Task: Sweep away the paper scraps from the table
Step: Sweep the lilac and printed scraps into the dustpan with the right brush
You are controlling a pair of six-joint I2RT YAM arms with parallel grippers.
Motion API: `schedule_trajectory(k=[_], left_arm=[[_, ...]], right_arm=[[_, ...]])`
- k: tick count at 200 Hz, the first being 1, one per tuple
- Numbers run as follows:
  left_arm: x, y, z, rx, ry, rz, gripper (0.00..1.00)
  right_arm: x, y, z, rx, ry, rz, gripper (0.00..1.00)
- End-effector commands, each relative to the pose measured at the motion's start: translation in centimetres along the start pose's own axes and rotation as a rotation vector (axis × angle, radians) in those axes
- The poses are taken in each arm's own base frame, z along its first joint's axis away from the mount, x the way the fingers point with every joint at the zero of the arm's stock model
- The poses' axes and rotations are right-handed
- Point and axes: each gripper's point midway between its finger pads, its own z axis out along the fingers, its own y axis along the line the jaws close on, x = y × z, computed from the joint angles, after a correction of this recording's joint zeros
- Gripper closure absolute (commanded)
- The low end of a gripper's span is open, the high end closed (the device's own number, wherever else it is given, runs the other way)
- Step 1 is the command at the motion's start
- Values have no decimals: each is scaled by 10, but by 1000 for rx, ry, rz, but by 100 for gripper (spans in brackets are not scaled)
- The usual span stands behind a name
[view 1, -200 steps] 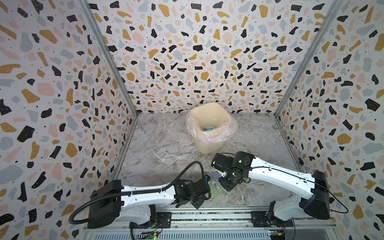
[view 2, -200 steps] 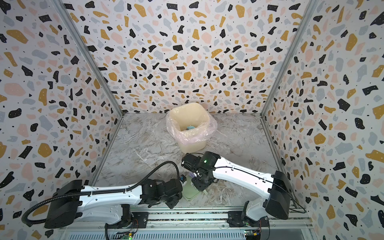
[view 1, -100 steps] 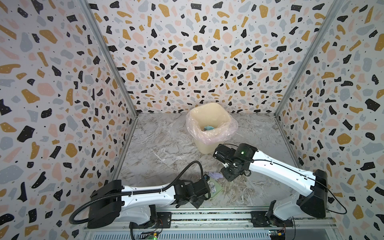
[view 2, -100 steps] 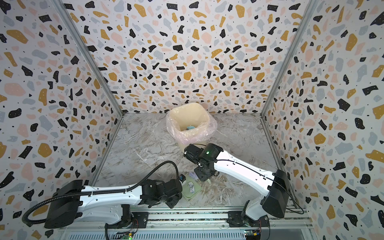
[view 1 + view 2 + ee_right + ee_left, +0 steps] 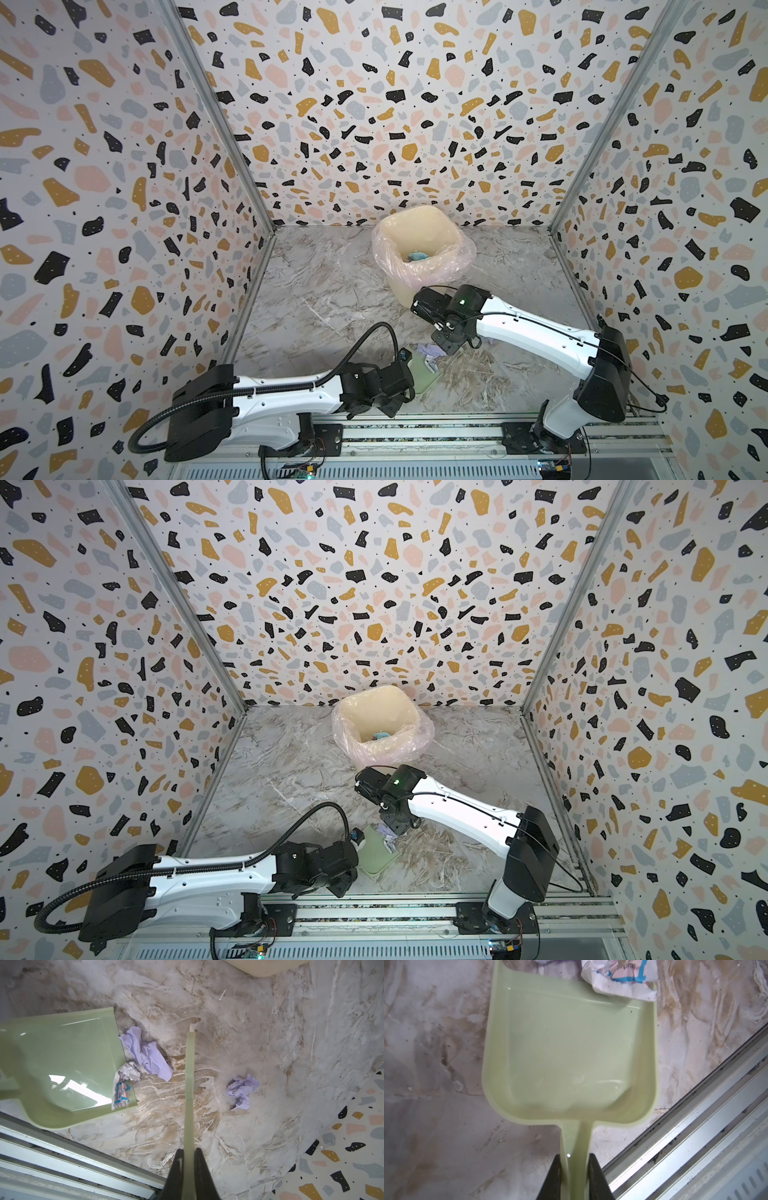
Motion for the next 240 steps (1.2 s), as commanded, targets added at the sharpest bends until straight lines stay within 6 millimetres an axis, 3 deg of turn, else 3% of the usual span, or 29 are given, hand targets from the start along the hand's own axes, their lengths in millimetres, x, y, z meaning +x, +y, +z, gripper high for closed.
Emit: schedule_trajectory(k=[1,38,76,113,188,240], left_arm=[[4,2,2,-5,3,-12,100],[6,3,4,-6,9,-7,100],[7,3,6,-5,8,-7,100],[5,3,8,-6,2,-6,100],[0,4,4,-4,-41,-12,100],[-19,4,-22,6,-133,-30,100]], right_arm=[[-5,7,-4,-19,-9,-51,100],[-1,37,-3,-91,31,-108,100],[1,71,-26,-202,16,-118,100],[0,92,-47,-276,-7,-107,100],[1,42,-50,-123,-17,7,100],[11,17,-61,-162,-57,120,100]])
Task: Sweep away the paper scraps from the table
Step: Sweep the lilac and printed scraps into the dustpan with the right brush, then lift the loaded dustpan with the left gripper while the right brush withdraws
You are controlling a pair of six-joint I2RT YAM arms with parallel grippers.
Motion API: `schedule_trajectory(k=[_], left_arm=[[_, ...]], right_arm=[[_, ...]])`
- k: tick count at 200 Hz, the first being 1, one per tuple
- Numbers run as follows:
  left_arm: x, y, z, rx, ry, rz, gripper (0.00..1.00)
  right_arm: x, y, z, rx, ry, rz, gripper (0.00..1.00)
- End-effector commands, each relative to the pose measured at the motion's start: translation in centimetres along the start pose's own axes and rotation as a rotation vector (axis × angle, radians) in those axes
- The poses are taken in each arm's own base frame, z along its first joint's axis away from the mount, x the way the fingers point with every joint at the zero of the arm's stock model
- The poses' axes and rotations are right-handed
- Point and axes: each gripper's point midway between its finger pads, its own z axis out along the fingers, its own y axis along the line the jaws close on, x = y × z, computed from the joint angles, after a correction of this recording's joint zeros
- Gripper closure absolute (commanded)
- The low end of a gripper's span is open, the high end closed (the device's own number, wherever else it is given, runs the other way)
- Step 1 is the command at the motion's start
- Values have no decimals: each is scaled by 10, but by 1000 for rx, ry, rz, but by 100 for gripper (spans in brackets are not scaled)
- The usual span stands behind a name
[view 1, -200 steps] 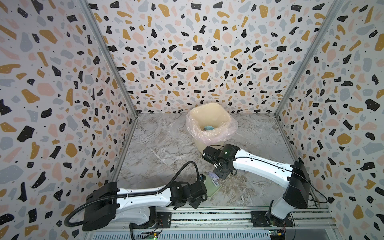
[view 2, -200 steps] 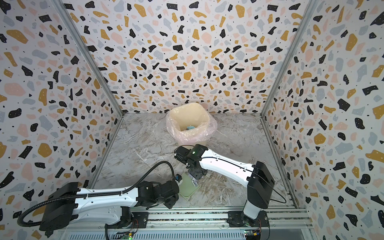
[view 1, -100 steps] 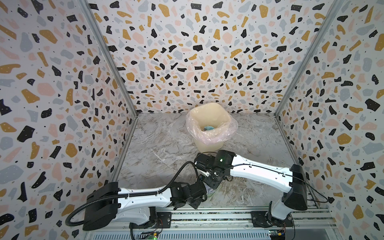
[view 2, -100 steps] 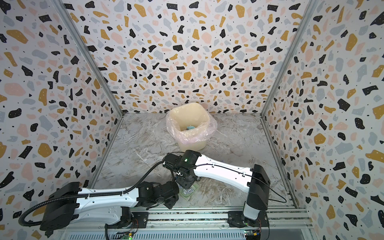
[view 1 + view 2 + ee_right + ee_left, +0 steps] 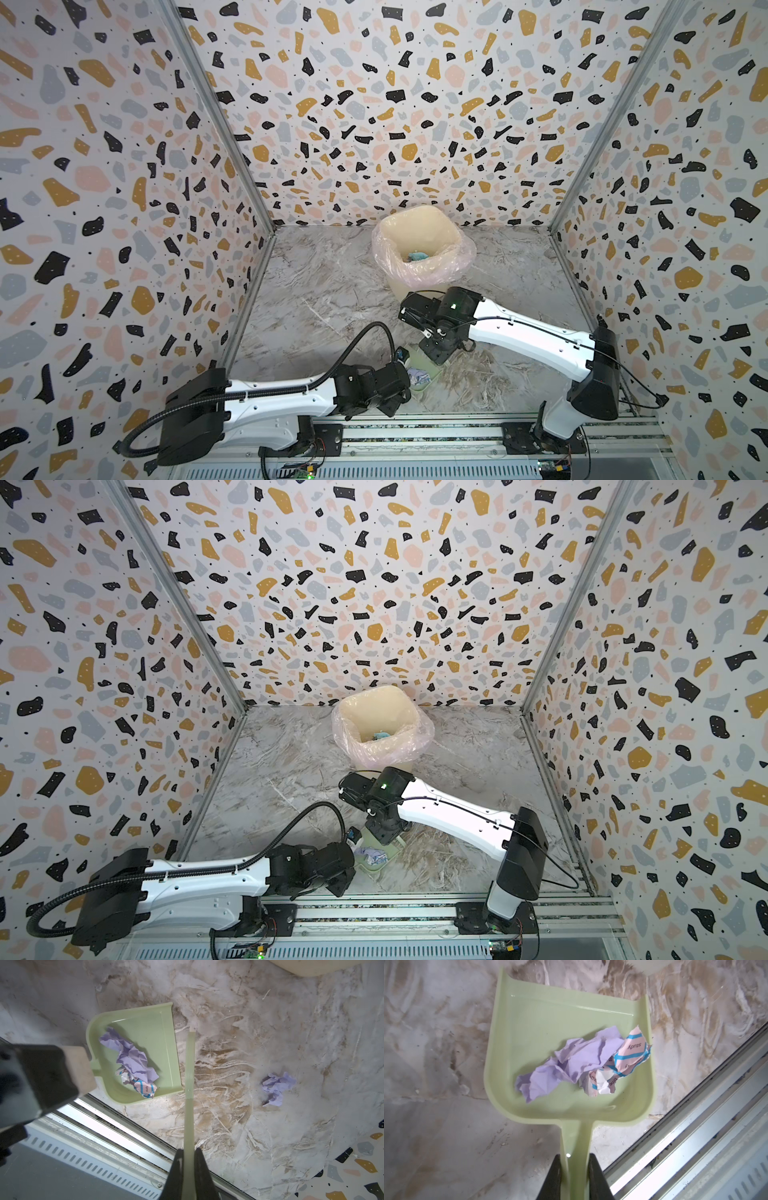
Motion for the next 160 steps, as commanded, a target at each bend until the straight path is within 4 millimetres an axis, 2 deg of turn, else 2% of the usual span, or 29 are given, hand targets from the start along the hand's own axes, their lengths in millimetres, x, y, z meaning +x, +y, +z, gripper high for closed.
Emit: schedule_trajectory(k=[1,39,79,115,160], left_arm=[[-12,2,-14,-18,-54,-6,100],[-33,7,-44,-56,-121,-13,100],[-57,4,-73,-62,-193,-37,100],[-80,7,-111,-86,-268,-52,100],[-92,14,-146,-141,-281,-36,100]], right_arm=[[11,-18,-25,-24,-55,75,100],[20,-41,-40,-180,-162,243,100],[34,-74,-40,-236,-212,372,100],[40,-85,-37,-291,-230,423,100],[44,-94,-35,-320,-251,456,100]])
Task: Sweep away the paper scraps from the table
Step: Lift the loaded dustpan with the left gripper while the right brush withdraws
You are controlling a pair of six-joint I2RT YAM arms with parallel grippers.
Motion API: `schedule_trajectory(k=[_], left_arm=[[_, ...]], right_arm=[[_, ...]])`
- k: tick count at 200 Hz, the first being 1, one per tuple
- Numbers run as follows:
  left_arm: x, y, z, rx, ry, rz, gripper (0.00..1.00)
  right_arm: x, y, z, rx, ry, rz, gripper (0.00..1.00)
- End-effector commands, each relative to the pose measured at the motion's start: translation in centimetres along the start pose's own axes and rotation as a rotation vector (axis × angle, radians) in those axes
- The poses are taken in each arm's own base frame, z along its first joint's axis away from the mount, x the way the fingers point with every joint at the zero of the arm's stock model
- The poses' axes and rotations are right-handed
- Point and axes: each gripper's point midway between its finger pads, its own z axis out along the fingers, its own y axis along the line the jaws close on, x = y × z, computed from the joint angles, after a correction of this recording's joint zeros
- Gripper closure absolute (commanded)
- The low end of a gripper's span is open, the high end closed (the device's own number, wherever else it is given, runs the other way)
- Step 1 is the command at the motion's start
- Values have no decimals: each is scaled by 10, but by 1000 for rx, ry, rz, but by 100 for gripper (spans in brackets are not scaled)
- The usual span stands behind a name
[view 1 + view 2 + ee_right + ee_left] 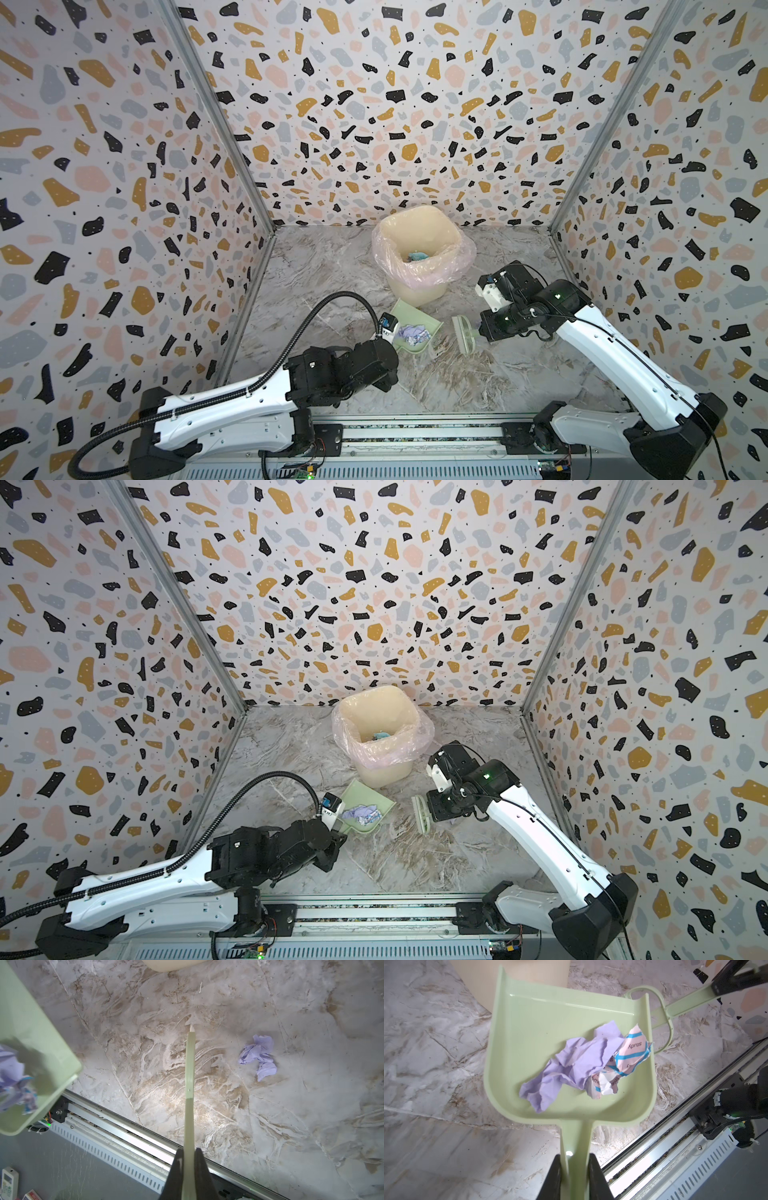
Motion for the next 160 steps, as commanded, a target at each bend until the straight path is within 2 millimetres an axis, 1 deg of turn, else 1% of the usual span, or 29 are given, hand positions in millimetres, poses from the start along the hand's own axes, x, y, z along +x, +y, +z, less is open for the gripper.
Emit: schedule_trajectory(k=[1,37,68,90,116,142,160], left_arm=[[-8,14,-19,-71,-6,24,100],[-40,23,-51,-120,-68,21,100],[-62,32,-65,-179,-68,50,100],[-84,48,-71,-209,-74,48,100],[-110,74,-69,-229,-61,44,100],[-138,92,-62,-253,-62,65,100],[-159,103,-59,-268,-75,73,100]], right_arm=[[-2,5,-10,-60,-42,-17,100],[-1,2,-11,-88,-59,6,100],[0,3,-13,-117,-72,18,100],[3,4,-17,-133,-83,27,100],[7,4,-22,-144,-95,39,100],[11,4,-26,-155,-110,53,100],[15,4,-25,-164,-113,62,100]])
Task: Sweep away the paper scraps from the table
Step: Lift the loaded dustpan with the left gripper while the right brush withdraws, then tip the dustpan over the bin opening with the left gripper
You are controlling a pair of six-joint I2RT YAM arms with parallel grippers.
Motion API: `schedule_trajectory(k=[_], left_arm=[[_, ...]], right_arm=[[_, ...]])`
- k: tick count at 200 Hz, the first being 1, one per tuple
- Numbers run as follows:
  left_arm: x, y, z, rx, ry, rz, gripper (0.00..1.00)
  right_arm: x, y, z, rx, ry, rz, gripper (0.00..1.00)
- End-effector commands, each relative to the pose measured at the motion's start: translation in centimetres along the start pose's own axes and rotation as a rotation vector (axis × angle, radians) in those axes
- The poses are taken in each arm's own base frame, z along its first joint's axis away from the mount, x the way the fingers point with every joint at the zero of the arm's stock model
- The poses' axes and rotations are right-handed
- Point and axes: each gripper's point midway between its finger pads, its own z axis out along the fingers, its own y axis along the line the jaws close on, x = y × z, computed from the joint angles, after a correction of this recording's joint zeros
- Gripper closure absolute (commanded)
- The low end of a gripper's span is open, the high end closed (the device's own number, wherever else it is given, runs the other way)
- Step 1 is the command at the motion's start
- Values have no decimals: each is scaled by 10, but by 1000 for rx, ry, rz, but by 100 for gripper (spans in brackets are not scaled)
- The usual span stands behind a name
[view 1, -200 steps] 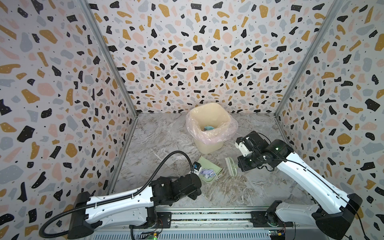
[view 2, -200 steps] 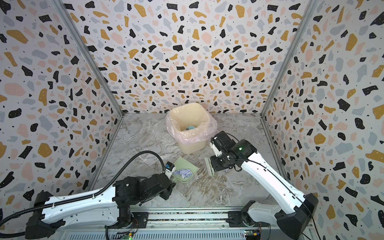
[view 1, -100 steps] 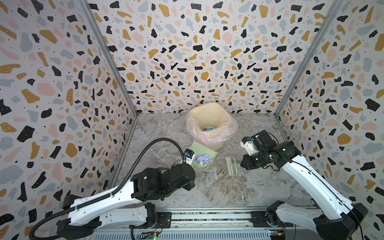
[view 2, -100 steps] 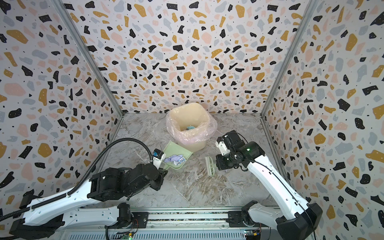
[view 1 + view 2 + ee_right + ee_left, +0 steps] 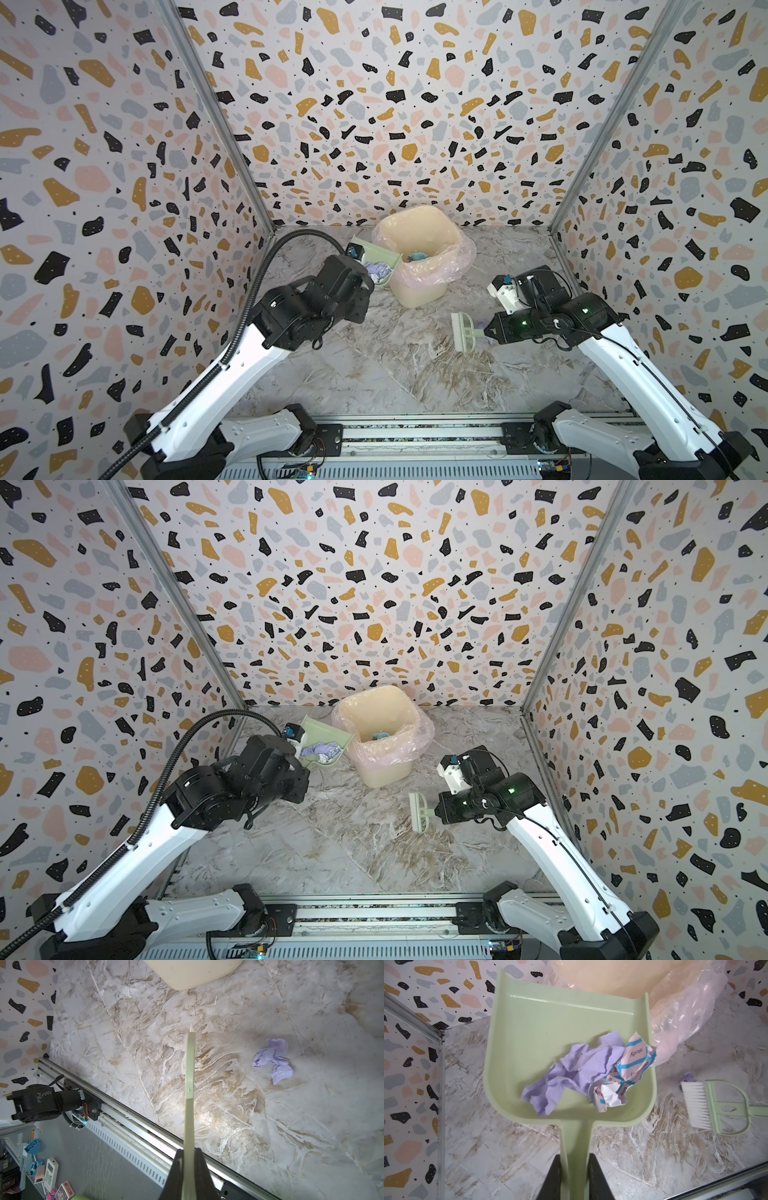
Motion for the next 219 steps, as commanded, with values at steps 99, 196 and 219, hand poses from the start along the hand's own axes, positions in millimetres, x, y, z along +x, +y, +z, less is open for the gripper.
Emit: schedule_trajectory(k=[99,196,219], left_arm=[[-88,24,54,-94,28,262,100],[-126,5,88,-363,38,617,100],[-124,-4,95,-420,56,735,100]], right_arm=[[14,5,-4,-70,-11,26,100],[23,5,1,-90,17,41,100],[23,5,2,-90,22,41,100]])
